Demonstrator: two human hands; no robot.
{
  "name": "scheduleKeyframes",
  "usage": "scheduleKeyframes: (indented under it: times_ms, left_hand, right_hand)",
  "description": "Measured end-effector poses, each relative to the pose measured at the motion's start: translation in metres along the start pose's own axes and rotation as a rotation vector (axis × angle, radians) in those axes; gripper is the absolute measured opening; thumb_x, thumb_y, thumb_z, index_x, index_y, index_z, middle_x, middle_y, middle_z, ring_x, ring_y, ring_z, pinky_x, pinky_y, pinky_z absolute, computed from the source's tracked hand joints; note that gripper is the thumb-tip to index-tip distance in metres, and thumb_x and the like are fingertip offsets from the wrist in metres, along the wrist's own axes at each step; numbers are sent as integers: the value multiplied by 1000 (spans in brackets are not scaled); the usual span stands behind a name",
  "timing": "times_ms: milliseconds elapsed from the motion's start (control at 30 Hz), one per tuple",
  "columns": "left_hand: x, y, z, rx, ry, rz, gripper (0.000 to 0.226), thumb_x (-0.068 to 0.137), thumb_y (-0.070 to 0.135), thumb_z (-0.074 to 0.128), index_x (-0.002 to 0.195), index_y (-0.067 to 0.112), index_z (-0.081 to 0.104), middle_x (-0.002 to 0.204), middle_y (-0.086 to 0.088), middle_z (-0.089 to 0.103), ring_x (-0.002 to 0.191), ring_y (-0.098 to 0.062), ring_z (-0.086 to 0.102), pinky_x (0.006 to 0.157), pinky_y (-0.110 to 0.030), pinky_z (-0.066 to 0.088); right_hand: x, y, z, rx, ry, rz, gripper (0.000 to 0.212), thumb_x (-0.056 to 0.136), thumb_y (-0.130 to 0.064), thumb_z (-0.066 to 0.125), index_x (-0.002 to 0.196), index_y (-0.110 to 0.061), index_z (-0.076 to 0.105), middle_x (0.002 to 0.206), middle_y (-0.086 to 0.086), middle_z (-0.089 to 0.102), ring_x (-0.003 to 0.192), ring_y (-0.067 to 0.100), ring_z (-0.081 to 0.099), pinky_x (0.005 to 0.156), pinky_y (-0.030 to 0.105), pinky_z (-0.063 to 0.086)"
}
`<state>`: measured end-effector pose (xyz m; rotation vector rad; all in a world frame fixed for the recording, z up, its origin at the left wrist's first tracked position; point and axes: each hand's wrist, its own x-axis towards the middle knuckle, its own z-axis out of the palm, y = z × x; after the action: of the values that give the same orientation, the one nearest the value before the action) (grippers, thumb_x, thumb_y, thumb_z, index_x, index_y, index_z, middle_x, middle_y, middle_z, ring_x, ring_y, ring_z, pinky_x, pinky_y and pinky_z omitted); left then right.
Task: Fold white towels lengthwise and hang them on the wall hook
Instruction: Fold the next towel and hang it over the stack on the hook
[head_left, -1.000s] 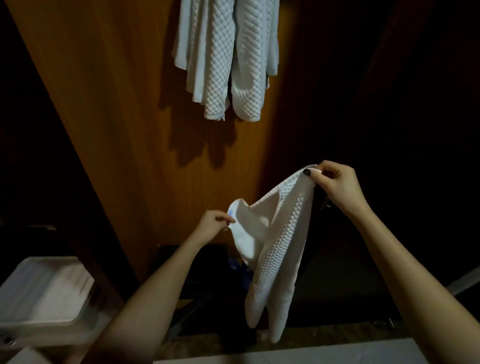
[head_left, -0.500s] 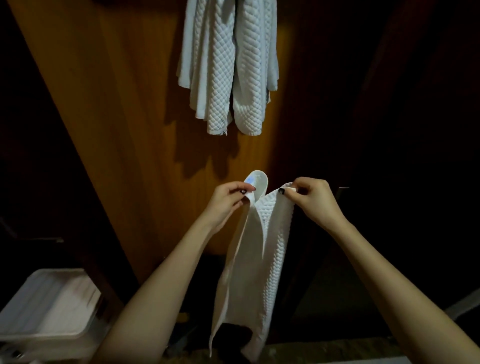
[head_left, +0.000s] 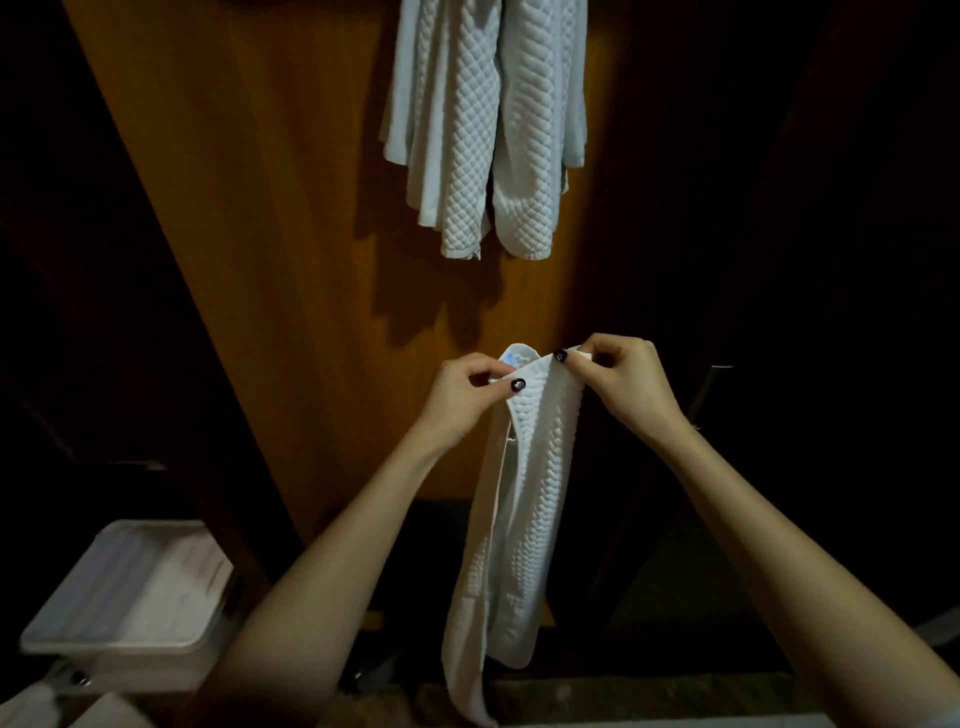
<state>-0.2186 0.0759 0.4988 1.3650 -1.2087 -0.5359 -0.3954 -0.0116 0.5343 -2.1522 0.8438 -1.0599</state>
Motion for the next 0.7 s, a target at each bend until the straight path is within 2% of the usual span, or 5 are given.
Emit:
scheduleKeyframes:
  times_ms: [167,400,467,567,700]
  left_hand:
    - [5,0,-4,-48,87,64,24,79,3,73,73,25,68,74,7,64,68,5,56,66,-8,42]
    - [28,11,-8,13,62,170,27,83,4,69,74,29,64,75,8,62,70,1,53,66,-13,42]
    - [34,14,-11,81,42,227,27,83,4,69,74,29,63,75,12,63,71,3,55,67,-11,43]
    - [42,15,-14,253,6,336,17,81,2,69,77,19,67,76,8,64,73,-5,58,66,-15,43]
    - [47,15,-26,332,-9,355,5,82,0,68,81,5,68,80,-2,66,76,-13,60,68,-22,45]
  right_hand:
    - [4,6,-11,-244,-68,-128,39,86,-36,71,64,-6,57,82,3,55,76,19,51,64,29,41]
    - [2,31,-39,-337,-425,1,17,82,-31,75,86,-18,65,134,-7,38,127,7,28,107,29,26]
    - [-1,34,-40,-283,-426,62,17,83,-28,74,88,-14,65,114,-2,59,105,10,53,94,34,45]
    - [-4,32,-39,-254,-337,55,20,83,-23,72,75,-11,59,77,6,61,65,7,53,63,32,43]
    - [-3,27,-38,-229,-375,34,16,81,-18,72,73,-14,58,74,3,62,67,12,56,63,33,45]
